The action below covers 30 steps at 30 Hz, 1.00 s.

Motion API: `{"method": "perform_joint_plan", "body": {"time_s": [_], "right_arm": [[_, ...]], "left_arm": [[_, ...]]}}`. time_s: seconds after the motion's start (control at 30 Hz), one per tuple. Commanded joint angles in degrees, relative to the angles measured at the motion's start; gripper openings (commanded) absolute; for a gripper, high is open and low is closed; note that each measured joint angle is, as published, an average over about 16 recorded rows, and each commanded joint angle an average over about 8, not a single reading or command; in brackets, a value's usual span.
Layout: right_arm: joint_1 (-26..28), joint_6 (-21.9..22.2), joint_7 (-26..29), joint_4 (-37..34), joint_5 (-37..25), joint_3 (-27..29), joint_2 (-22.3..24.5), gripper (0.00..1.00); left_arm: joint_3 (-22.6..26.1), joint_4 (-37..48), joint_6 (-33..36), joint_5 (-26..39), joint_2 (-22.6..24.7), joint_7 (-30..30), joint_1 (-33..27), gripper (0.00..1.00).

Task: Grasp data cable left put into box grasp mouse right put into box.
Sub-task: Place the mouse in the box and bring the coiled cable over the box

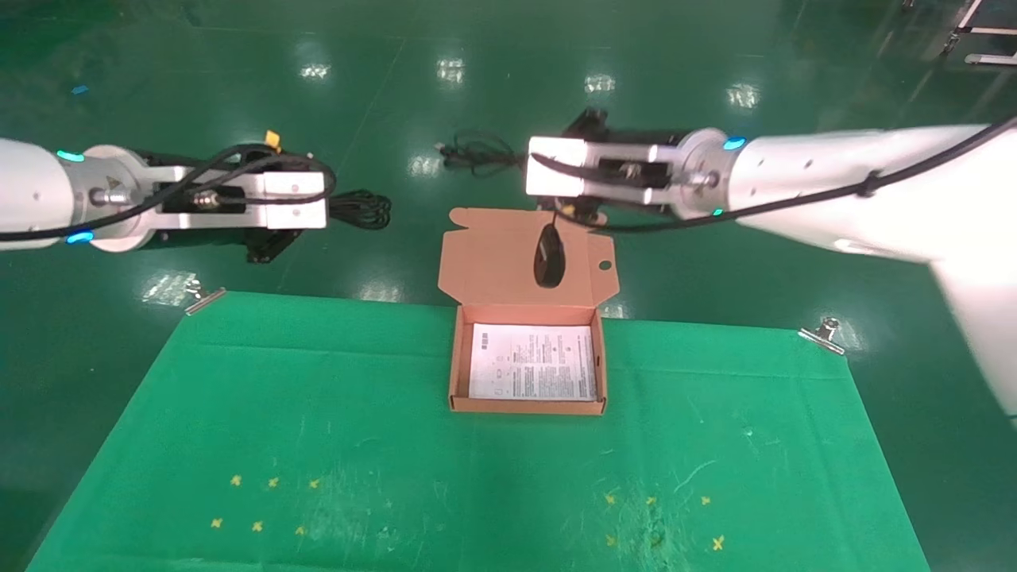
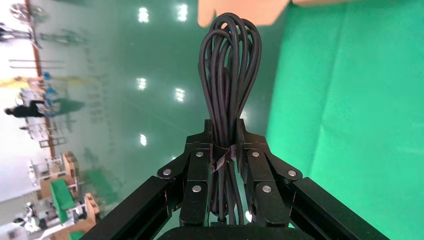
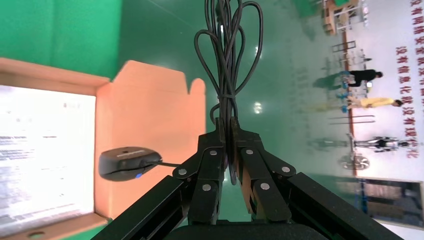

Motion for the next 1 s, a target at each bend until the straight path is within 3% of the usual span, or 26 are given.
{"method": "perform_joint_plan", "body": {"time_s": [0.03, 0.37, 0.63, 1.0], "right_arm": [[-0.43, 0.29, -0.54, -1.43, -0.12, -0.38, -0.93, 0.00], [-1.42, 0.99, -4.03, -8.07, 1.79, -1.21, -4.48, 0.00], [-3.19, 1.49, -5.63, -8.92, 5.32, -3.66, -5.80, 0.00], [-5.38, 5.54, -0.96, -10.07, 11.10, -10.27, -6.31, 0.00]], "left_arm": [[0.24, -0.12, 0.54, 0.34, -0.45, -0.21, 0.37, 0.00], [0.83, -0.42, 4.34, 0.33, -2.70, -0.63, 0.32, 0.00], [1.09, -0.48, 5.93, 0.69, -3.16, -1.02, -0.16, 0.00], [1.11, -0.48, 5.99, 0.72, -3.13, -1.06, -0.19, 0.00]]}}
